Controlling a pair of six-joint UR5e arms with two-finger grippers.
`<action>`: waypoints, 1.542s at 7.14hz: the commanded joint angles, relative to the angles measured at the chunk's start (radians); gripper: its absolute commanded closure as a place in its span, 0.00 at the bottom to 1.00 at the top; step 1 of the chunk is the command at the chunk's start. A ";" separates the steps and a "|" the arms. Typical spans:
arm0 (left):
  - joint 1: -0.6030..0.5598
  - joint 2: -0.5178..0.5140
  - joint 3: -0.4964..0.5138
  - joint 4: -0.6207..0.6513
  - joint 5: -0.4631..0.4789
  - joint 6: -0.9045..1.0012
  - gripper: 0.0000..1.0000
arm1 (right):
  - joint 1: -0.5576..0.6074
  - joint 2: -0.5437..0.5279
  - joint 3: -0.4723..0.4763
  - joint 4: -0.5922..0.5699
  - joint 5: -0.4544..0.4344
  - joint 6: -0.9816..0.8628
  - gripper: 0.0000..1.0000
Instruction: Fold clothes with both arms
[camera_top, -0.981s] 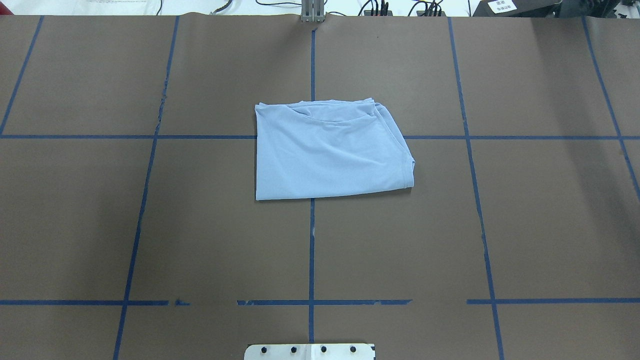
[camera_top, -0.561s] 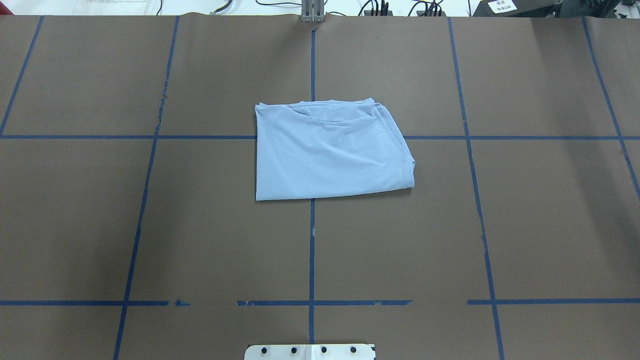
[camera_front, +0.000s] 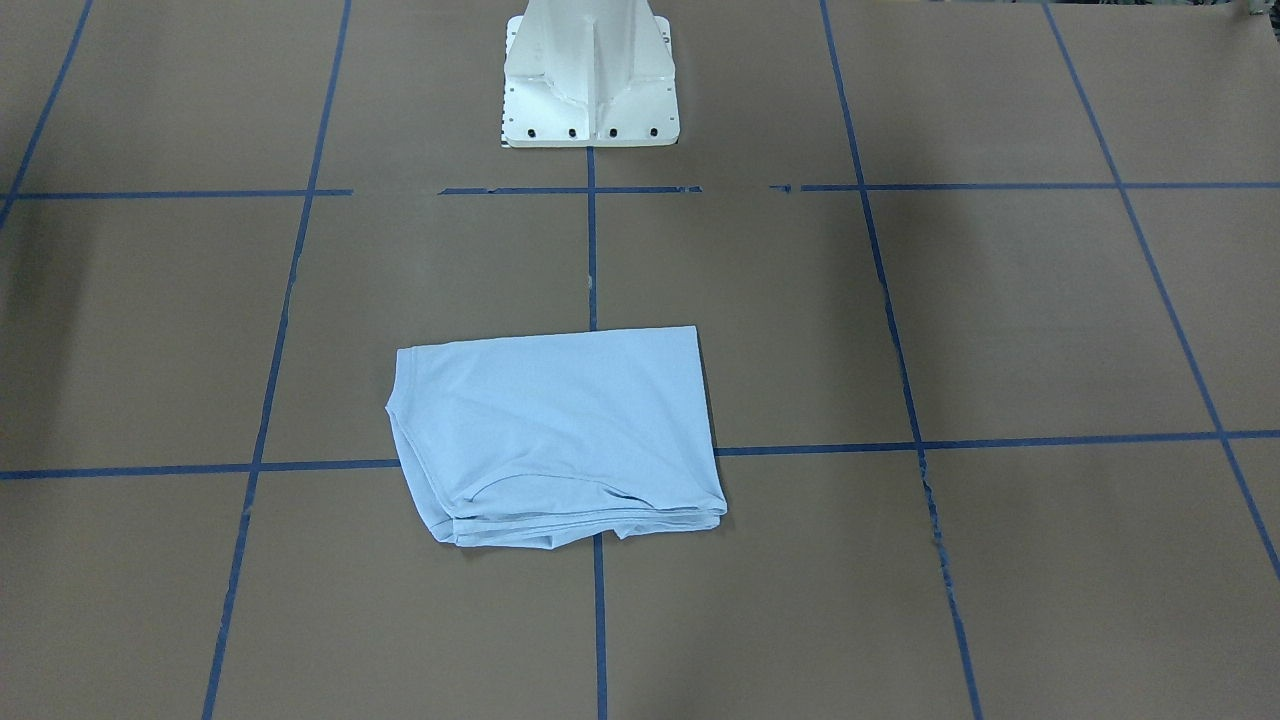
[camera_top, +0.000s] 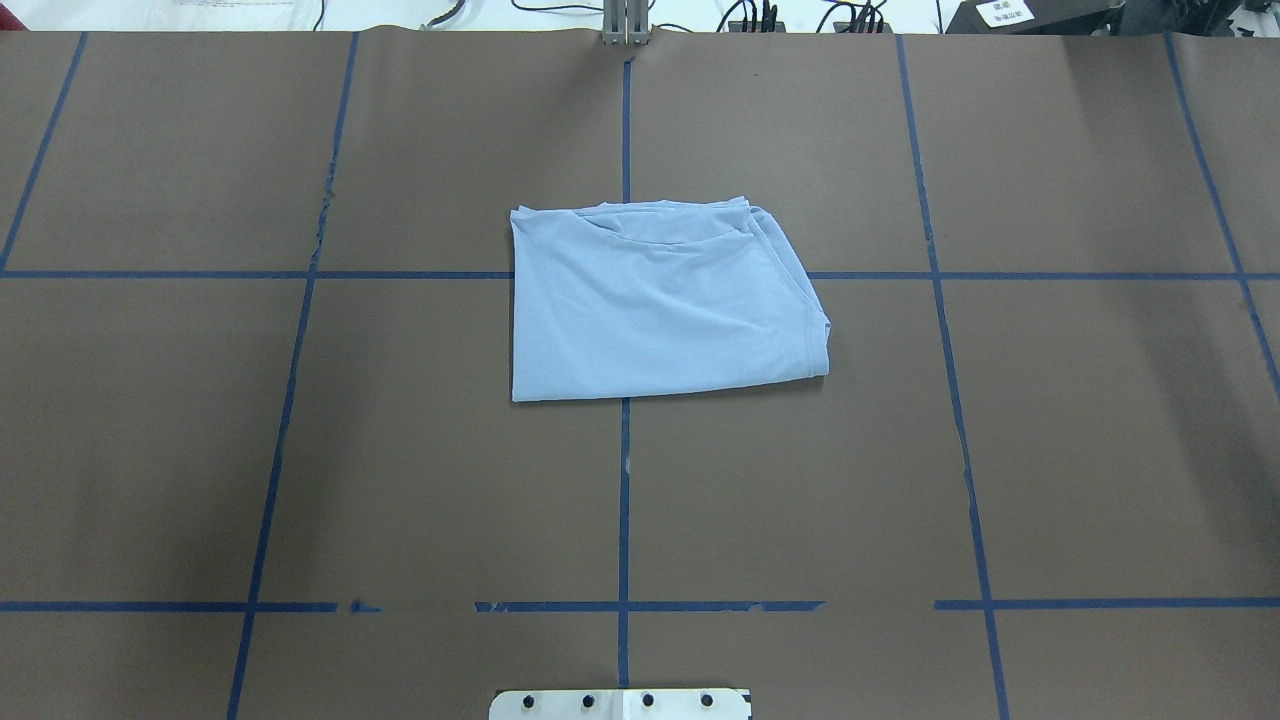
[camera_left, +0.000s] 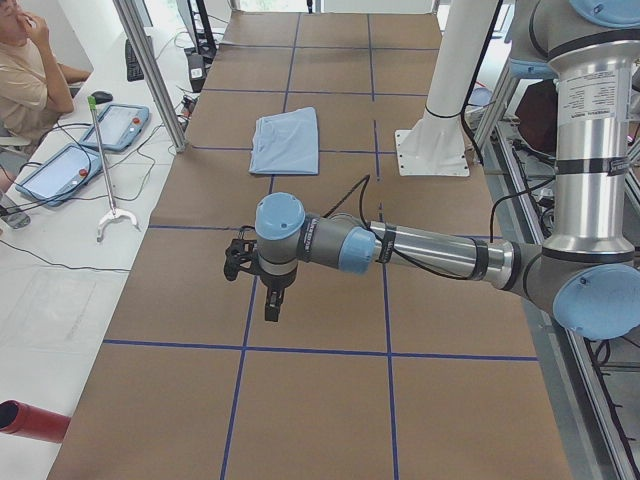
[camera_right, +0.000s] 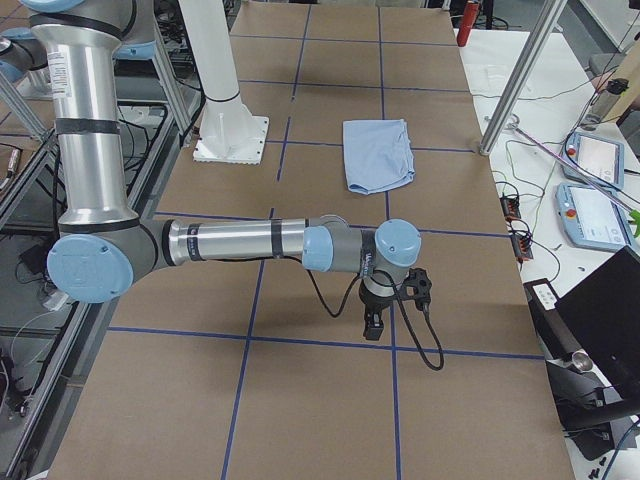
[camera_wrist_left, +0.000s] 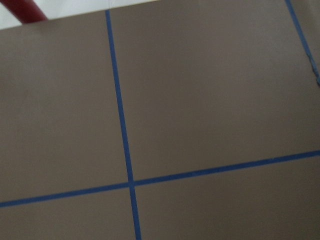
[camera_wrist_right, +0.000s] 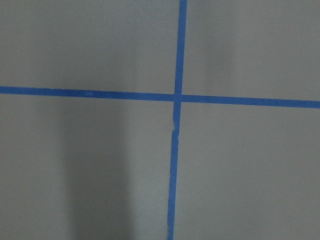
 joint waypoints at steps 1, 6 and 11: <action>0.001 -0.001 0.014 -0.001 -0.021 0.003 0.00 | -0.006 -0.008 -0.004 -0.001 0.001 0.000 0.00; 0.002 -0.015 -0.023 -0.021 -0.020 0.004 0.00 | -0.029 -0.023 -0.001 0.000 0.045 -0.003 0.00; -0.002 0.004 0.043 -0.012 0.009 -0.002 0.00 | -0.031 -0.026 -0.003 0.000 0.045 -0.002 0.00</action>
